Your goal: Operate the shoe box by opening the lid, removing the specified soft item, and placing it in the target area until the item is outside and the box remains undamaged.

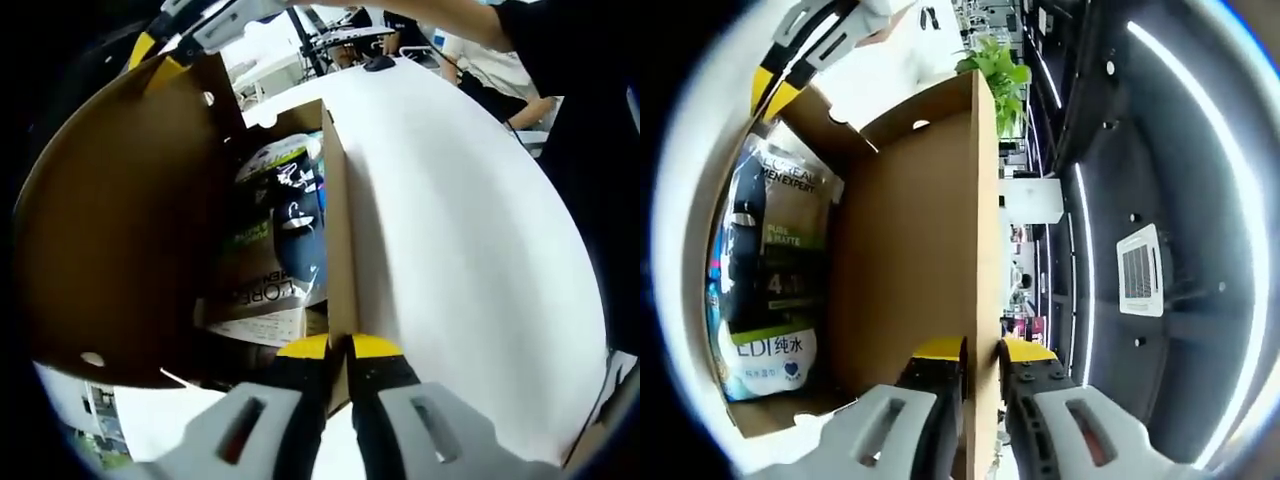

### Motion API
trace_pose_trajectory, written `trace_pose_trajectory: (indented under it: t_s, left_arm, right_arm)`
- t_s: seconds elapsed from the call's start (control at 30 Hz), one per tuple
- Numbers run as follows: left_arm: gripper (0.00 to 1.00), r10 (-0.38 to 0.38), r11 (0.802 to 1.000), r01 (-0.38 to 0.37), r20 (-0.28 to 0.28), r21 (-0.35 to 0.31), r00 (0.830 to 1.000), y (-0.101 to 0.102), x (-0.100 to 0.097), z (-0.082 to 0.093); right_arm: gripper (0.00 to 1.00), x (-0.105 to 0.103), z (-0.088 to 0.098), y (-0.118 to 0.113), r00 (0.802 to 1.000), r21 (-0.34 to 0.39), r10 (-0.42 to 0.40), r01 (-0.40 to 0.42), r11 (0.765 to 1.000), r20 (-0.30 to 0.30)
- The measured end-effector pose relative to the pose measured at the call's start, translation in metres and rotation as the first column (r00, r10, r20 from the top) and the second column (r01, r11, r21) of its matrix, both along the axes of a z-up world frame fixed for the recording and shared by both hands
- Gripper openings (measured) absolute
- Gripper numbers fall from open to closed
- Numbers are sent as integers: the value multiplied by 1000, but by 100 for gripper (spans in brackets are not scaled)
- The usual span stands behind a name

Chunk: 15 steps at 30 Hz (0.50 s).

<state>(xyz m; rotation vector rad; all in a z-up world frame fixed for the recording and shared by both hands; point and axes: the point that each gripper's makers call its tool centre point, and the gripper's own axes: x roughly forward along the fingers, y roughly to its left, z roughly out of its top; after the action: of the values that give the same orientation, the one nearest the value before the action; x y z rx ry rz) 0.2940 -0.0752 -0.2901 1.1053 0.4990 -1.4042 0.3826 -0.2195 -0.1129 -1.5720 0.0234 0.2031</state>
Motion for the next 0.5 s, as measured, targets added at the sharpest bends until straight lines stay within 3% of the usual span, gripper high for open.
trace_pose_trajectory:
  t_s: [0.5]
  left_arm:
    - [6, 1, 1000, -1, 6, -4, 1000, 1, 0, -1]
  right_arm:
    - [11, 16, 2, -1, 1000, -28, -13, 14, 1000, 17]
